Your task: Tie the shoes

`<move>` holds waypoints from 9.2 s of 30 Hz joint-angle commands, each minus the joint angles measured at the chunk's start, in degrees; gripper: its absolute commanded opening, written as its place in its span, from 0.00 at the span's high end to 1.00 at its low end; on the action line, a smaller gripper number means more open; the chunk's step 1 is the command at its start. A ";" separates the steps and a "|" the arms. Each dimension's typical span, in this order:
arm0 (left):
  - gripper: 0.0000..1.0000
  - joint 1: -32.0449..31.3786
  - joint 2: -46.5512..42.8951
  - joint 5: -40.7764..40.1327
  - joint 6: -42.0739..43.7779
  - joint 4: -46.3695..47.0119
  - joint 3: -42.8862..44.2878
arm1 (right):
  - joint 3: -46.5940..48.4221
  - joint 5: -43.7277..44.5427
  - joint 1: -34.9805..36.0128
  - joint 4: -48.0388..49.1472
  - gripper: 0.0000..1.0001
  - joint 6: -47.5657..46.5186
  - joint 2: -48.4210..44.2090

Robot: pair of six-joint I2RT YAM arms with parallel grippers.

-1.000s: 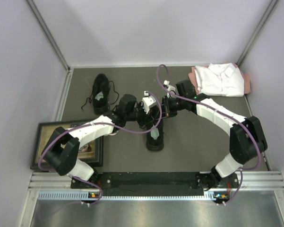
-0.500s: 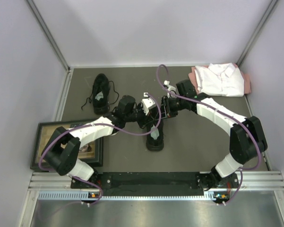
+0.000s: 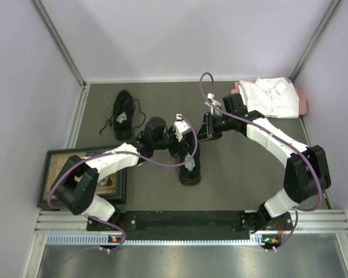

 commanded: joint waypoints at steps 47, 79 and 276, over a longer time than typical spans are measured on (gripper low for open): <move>0.98 0.23 0.02 0.95 1.25 3.16 0.09 | -0.88 -2.83 1.22 9.34 0.82 6.33 6.52; 0.35 11.04 -8.25 18.52 13.72 -21.53 7.27 | -1.94 -0.63 1.57 7.94 1.00 3.16 3.27; 1.00 13.33 0.72 16.68 68.23 -52.65 13.01 | 4.48 -5.73 1.74 -4.99 0.60 -25.67 9.60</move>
